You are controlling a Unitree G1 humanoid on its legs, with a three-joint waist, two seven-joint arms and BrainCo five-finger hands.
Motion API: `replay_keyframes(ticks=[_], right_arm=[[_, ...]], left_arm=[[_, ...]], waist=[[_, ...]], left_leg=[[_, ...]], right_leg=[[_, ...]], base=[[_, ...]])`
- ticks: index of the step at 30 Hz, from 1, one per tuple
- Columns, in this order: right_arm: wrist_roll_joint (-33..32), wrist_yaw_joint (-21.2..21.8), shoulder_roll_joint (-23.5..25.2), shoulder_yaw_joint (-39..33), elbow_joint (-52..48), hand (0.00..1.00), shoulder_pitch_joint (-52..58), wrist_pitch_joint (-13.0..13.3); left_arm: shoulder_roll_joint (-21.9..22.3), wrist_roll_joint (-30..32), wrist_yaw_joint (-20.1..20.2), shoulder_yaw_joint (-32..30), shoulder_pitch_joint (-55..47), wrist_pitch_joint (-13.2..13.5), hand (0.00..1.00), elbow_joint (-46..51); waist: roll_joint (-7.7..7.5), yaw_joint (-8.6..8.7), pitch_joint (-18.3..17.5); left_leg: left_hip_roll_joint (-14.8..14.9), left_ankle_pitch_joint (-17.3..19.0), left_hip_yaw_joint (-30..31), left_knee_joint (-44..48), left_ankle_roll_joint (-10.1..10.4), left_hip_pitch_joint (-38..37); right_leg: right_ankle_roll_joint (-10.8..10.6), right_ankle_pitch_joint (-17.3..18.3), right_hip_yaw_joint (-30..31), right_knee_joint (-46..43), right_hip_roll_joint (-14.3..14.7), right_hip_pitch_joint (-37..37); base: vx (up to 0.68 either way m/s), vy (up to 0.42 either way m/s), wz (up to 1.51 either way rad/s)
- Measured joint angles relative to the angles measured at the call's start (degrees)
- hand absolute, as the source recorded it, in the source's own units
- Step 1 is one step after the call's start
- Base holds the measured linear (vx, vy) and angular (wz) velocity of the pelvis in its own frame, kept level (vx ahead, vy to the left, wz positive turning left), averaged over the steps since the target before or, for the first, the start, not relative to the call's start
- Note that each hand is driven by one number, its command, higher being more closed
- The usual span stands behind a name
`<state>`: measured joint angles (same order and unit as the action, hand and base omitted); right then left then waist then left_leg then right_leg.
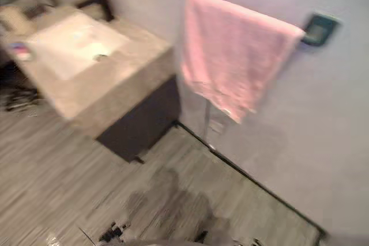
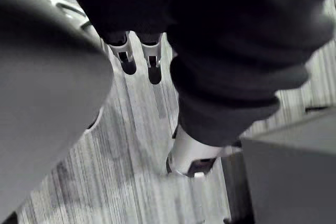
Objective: Organize washtable
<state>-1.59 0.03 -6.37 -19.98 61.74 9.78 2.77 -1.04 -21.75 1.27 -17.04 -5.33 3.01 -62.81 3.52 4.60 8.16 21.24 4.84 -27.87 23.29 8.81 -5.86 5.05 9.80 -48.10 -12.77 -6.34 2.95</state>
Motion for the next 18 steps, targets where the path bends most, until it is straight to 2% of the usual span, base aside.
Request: replay_keyframes(ticks=[1,2,3,4,5,6,7,8,9,10,11,12,13,14,15,16,17,18], right_arm=[[-0.04,0.09,-0.12,-0.30,0.36,0.00,-0.57,0.02],[-0.04,0.01,0.26,-0.38,0.34,0.00,-0.63,0.26],[-0.23,-0.09,0.78,-1.48,0.35,0.00,-0.93,0.91],[-0.39,-0.09,0.81,-1.71,0.36,0.00,-0.98,0.91],[-1.69,-0.33,0.58,-2.72,0.49,0.00,-0.98,0.82],[-2.50,-0.41,0.45,-3.32,0.54,0.00,-0.99,0.82],[-3.85,-1.07,-0.04,-4.84,0.56,0.00,-1.01,0.85],[-4.82,-1.37,-0.09,-5.18,0.77,0.00,-1.07,0.82],[-6.27,-1.49,0.84,-5.95,0.86,0.00,-0.60,0.87],[-6.95,-1.47,1.01,-5.68,0.43,0.00,-0.55,0.83],[-7.35,-1.33,1.84,-4.17,-0.27,0.00,-0.53,0.49],[-7.39,-1.40,3.45,-3.91,-0.20,0.00,-0.13,0.38],[-7.41,-1.42,4.27,-3.96,-0.35,0.00,0.59,0.24],[-7.88,-1.95,4.61,-5.13,-0.86,0.00,1.06,0.11],[-8.24,-2.41,4.85,-6.03,-1.56,0.00,1.17,0.11],[-9.00,-2.40,4.89,-6.35,-2.46,0.00,1.54,0.18],[-9.32,-2.33,5.02,-6.79,-2.57,0.00,1.55,0.19],[-9.48,-2.44,5.27,-7.11,-2.52,0.00,1.37,-0.06]], left_arm=[[0.17,0.00,0.12,2.13,0.03,-0.22,0.00,-0.20],[0.19,-0.01,0.27,3.06,0.21,-0.15,0.00,-0.14],[-0.06,-0.01,0.98,4.49,0.67,0.05,0.00,0.41],[-0.14,-0.01,1.11,5.49,1.06,0.07,0.00,0.41],[-0.14,0.00,1.18,7.68,1.73,0.08,0.00,0.38],[-0.14,0.04,1.19,8.81,1.99,0.08,0.00,0.40],[-0.18,0.63,1.26,11.46,2.16,0.12,0.00,0.38],[-0.71,1.43,1.22,12.17,2.28,0.08,0.00,0.24],[-1.85,2.60,1.08,12.86,2.30,0.09,0.00,0.24],[-2.76,3.09,0.89,12.84,2.36,0.08,0.00,0.13],[-4.74,4.57,0.75,12.47,2.69,0.21,0.00,-0.66],[-6.03,5.52,0.31,11.65,2.91,0.38,0.00,-0.87],[-6.13,6.12,0.00,10.85,2.73,0.62,0.00,-0.97],[-4.11,7.67,-0.31,8.31,2.23,1.04,0.00,-1.57],[-2.97,8.84,-0.37,7.01,1.72,1.18,0.00,-2.39],[-1.49,9.66,-0.59,6.00,0.74,1.14,0.00,-3.07],[-0.83,9.86,-0.51,5.00,0.04,1.24,0.00,-2.92],[-1.37,10.52,-0.52,5.02,-0.03,1.37,0.00,-2.79]], waist=[[0.91,0.58,-0.50],[0.75,0.72,-0.88],[-0.15,1.14,-1.00],[-0.25,1.09,-0.97],[-0.16,1.36,-0.99],[0.00,1.44,-0.93],[1.58,1.46,-0.96],[0.62,1.21,-0.81],[-1.14,1.43,-0.55],[-0.81,1.65,-0.61],[-0.26,2.18,-0.47],[-2.38,2.44,-0.14],[-3.68,2.36,-0.10],[-2.27,1.90,0.03],[-2.34,2.00,-0.10],[-1.32,2.56,0.39],[-0.87,2.52,0.18],[-1.05,2.29,0.53]], left_leg=[[1.54,1.28,-0.03,-0.32,1.94,0.33],[0.85,1.14,-0.17,-2.58,1.97,0.00],[-0.70,0.77,-0.70,-7.73,2.39,-0.71],[-1.29,0.33,-0.93,-10.32,2.89,-1.04],[-2.37,-0.48,-1.59,-16.89,4.30,-1.22],[-3.10,-1.15,-1.93,-21.08,5.40,-1.78],[-4.76,-6.75,-1.48,-29.10,5.60,-3.23],[-6.13,-5.08,-1.57,-28.82,4.39,-4.13],[-8.70,-5.57,0.25,-28.71,2.92,-4.88],[-8.26,-5.34,0.85,-28.69,2.52,-5.05],[-7.16,-5.34,0.85,-28.28,2.48,-4.63],[-8.80,-5.17,0.91,-27.14,2.35,-4.64],[-10.25,-4.77,0.69,-27.16,1.70,-4.96],[-10.71,-2.40,-0.46,-27.25,-0.02,-6.02],[-11.16,-2.34,-0.70,-27.07,-0.08,-6.04],[-11.22,-1.95,-0.73,-26.77,-0.74,-5.79],[-11.17,-1.72,-0.86,-26.17,-1.13,-5.06],[-10.90,-1.42,-0.34,-25.09,-1.57,-4.52]], right_leg=[[0.22,-0.27,-2.92,-1.27,-0.13,0.15],[0.15,-0.23,-3.73,-1.78,-1.05,0.52],[-0.41,-0.57,-6.24,-3.56,-4.31,1.33],[-0.62,-0.70,-7.01,-4.64,-5.85,1.79],[-1.14,-1.03,-8.92,-7.23,-8.90,2.72],[-1.43,-1.22,-9.52,-8.53,-10.23,3.07],[-1.92,-1.53,-10.30,-12.88,-13.36,3.34],[-2.19,-1.72,-10.04,-15.42,-15.46,3.33],[-3.28,-1.89,-7.69,-20.80,-20.61,4.96],[-5.76,-0.80,-5.28,-19.88,-19.23,5.92],[-7.51,-1.38,-0.98,-11.70,-13.71,6.42],[-4.95,-8.35,1.64,-6.27,-11.61,6.33],[-2.87,-12.07,2.53,-5.27,-11.99,6.26],[-3.84,-12.01,4.67,-4.04,-12.00,5.30],[-5.08,-13.51,7.97,-3.93,-11.71,5.63],[-7.84,-15.90,14.25,-3.07,-10.82,6.06],[-8.37,-17.19,18.34,-1.87,-9.97,6.47],[-8.69,-16.53,21.57,-2.64,-9.49,6.57]], base=[[-0.21,0.124,1.38],[-0.20,0.212,1.27],[-0.07,0.183,0.92],[-0.11,0.326,1.14],[-0.05,0.281,0.83],[-0.10,0.498,1.04],[-0.10,0.440,0.68],[-0.10,0.482,0.69],[-0.06,0.234,0.35],[-0.07,0.194,0.38],[-0.12,0.121,0.41],[-0.13,0.108,0.43],[-0.12,0.086,0.24],[-0.07,0.107,0.00],[-0.08,0.160,-0.04],[-0.06,0.186,-0.02],[-0.06,0.123,0.04],[-0.04,0.046,0.08]])
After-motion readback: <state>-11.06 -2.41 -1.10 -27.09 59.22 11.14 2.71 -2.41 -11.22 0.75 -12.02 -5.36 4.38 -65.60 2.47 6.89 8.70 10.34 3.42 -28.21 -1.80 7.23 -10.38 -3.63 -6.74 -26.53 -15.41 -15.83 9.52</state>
